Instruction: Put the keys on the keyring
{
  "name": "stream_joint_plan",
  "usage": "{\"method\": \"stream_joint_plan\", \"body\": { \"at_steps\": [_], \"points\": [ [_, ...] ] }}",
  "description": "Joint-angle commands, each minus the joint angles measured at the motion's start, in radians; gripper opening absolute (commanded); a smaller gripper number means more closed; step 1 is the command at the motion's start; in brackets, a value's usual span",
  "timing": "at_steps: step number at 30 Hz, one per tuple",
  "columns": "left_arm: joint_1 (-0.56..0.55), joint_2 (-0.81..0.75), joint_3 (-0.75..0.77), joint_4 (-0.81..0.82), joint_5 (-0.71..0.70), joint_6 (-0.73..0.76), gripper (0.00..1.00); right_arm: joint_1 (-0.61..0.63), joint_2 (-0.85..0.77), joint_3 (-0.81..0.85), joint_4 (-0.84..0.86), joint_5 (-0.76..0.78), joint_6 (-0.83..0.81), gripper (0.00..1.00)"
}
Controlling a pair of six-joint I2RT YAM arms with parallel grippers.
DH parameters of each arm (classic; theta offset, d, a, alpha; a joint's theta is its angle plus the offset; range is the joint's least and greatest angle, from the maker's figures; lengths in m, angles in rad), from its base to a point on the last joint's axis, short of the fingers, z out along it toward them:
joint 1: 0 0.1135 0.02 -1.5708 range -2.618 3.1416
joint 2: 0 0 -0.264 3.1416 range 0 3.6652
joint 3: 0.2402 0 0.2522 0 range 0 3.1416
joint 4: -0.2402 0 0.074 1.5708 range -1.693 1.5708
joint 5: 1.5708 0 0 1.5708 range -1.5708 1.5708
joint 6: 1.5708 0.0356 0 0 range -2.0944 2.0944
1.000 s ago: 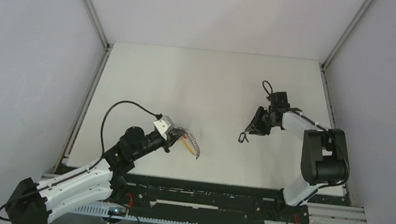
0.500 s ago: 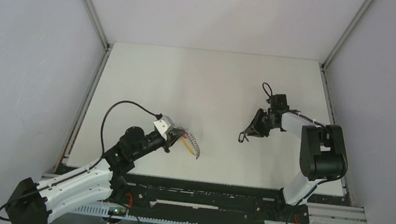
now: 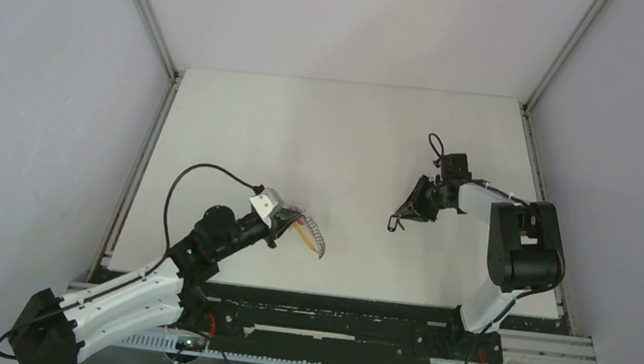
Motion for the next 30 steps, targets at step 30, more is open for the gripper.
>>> {"method": "stream_joint_plan", "body": {
  "at_steps": [30],
  "points": [
    [0.006,-0.022,0.028,0.04,0.013,0.017,0.0,0.107,-0.234,-0.01,0.038,-0.008,-0.351,0.0]
  ]
}}
